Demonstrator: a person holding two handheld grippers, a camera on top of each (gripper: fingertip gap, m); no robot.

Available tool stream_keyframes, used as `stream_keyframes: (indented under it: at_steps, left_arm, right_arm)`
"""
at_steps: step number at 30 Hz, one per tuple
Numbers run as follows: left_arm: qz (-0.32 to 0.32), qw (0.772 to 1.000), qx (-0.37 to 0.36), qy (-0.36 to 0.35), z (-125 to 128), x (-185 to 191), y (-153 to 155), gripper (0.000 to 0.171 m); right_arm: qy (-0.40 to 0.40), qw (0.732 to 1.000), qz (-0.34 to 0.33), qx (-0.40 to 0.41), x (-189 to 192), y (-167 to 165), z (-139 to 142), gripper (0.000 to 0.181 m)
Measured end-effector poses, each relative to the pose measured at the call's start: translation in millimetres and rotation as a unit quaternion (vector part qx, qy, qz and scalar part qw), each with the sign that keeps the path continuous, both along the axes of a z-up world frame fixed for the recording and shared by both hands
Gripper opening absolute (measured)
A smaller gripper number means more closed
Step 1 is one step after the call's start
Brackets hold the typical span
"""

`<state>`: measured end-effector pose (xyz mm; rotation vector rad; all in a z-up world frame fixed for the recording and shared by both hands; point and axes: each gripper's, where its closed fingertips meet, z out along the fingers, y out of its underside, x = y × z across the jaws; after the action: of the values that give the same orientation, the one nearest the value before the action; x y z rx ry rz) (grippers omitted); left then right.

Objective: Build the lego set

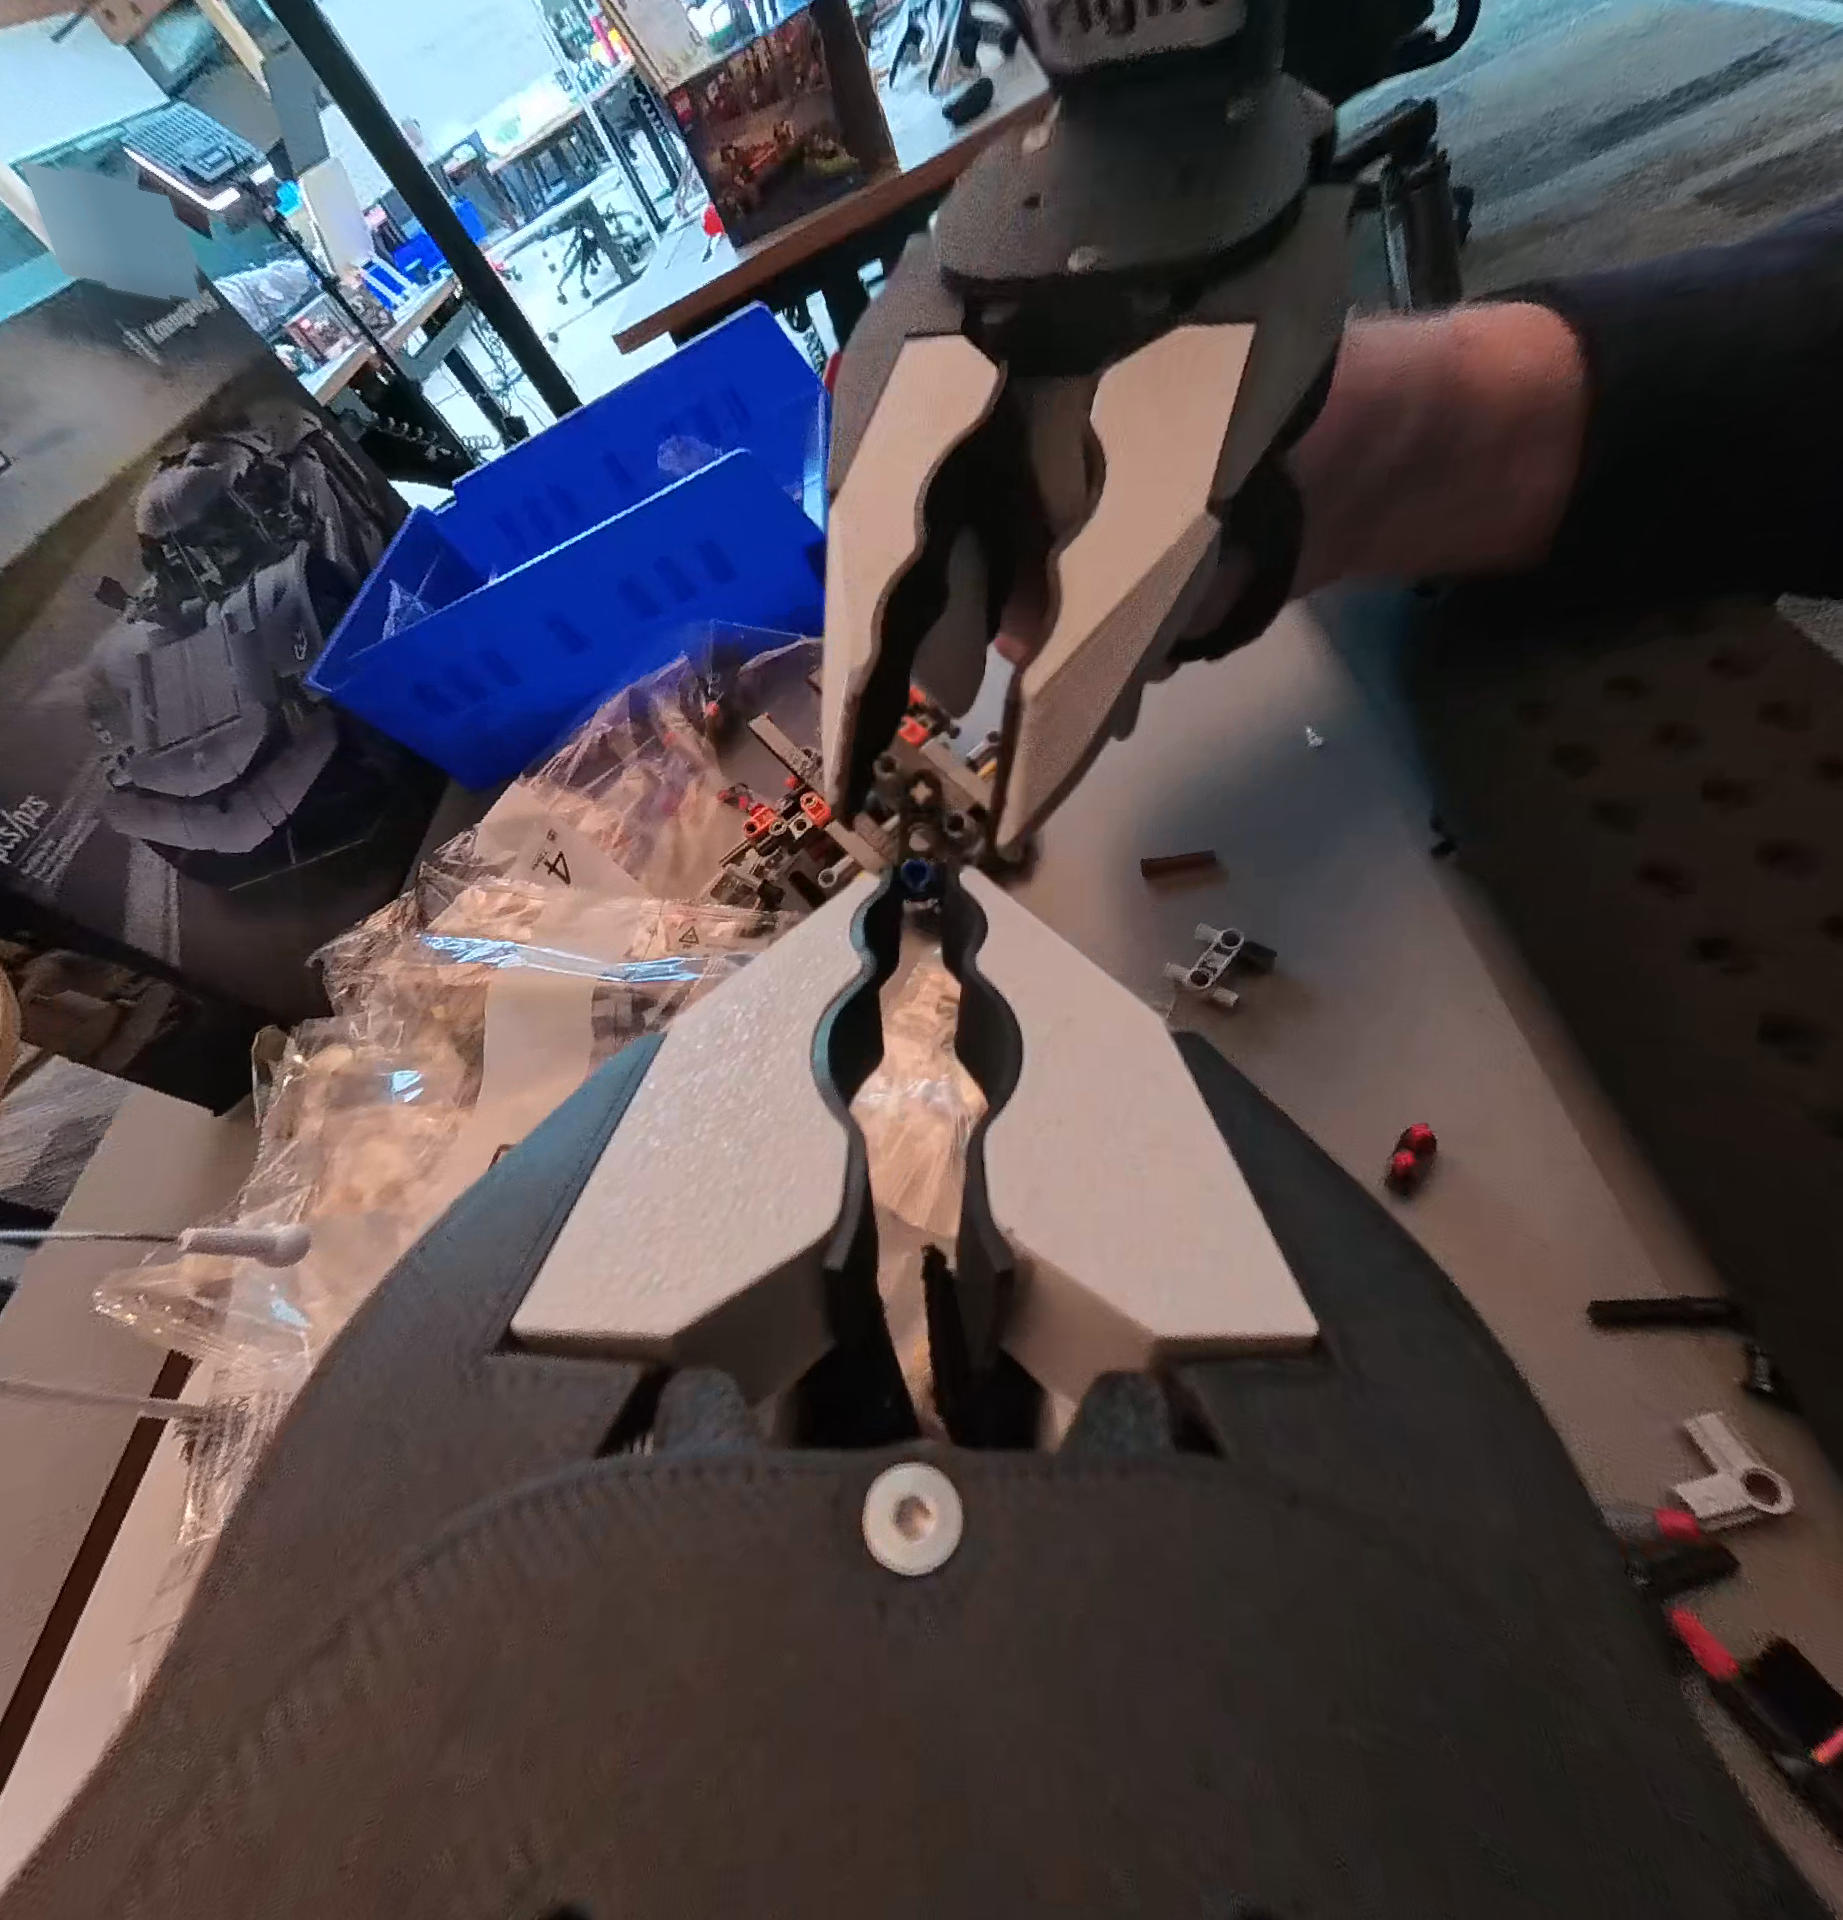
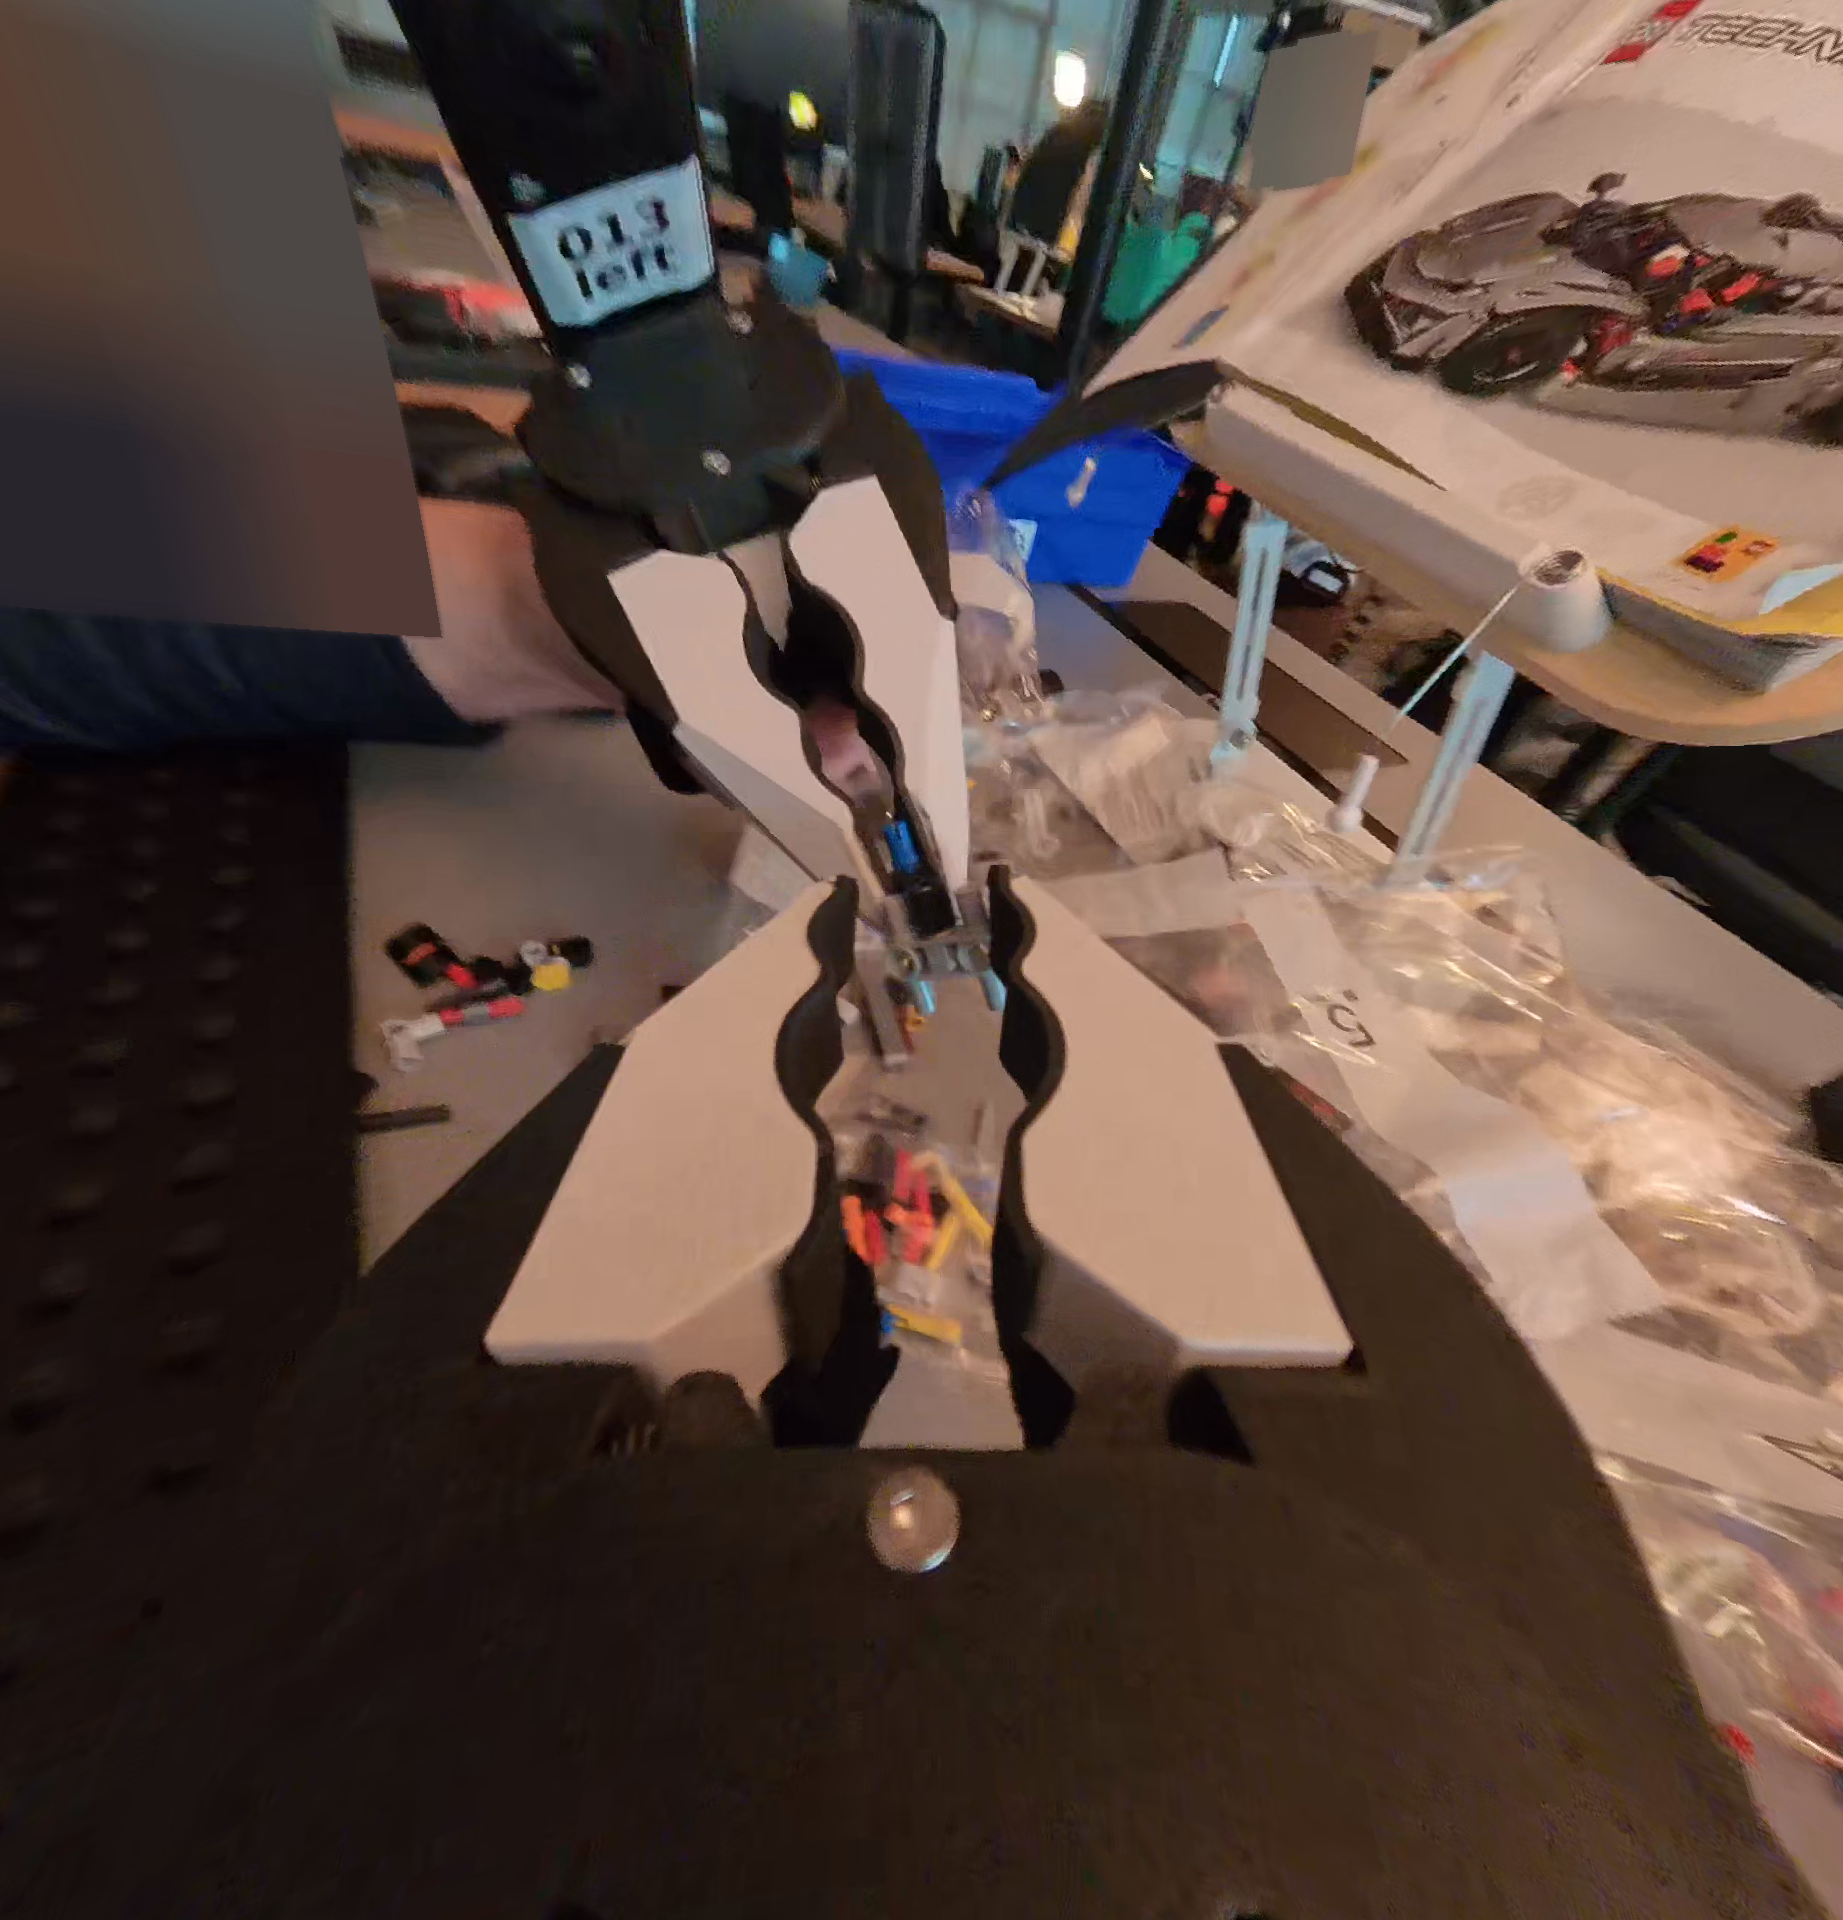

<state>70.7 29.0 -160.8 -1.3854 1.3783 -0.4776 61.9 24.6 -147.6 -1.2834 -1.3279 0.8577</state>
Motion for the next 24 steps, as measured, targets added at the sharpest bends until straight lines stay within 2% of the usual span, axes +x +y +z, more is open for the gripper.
stream_keyframes:
  at_steps: [7,13,24]
  left_arm:
    - [0.003,1.000,-0.003,0.006,-4,0,1,0.005]
    - [0.001,0.999,-0.029,-0.035,7,-2,1,0.005]
    - [0.000,0.998,-0.054,-0.042,0,-2,5,0.005]
  right_arm:
    - [-0.031,0.999,-0.013,0.022,1,3,-8,0.017]
    - [-0.024,0.998,-0.038,0.047,3,7,-2,0.021]
    - [-0.061,0.993,-0.061,0.079,1,12,-11,0.021]
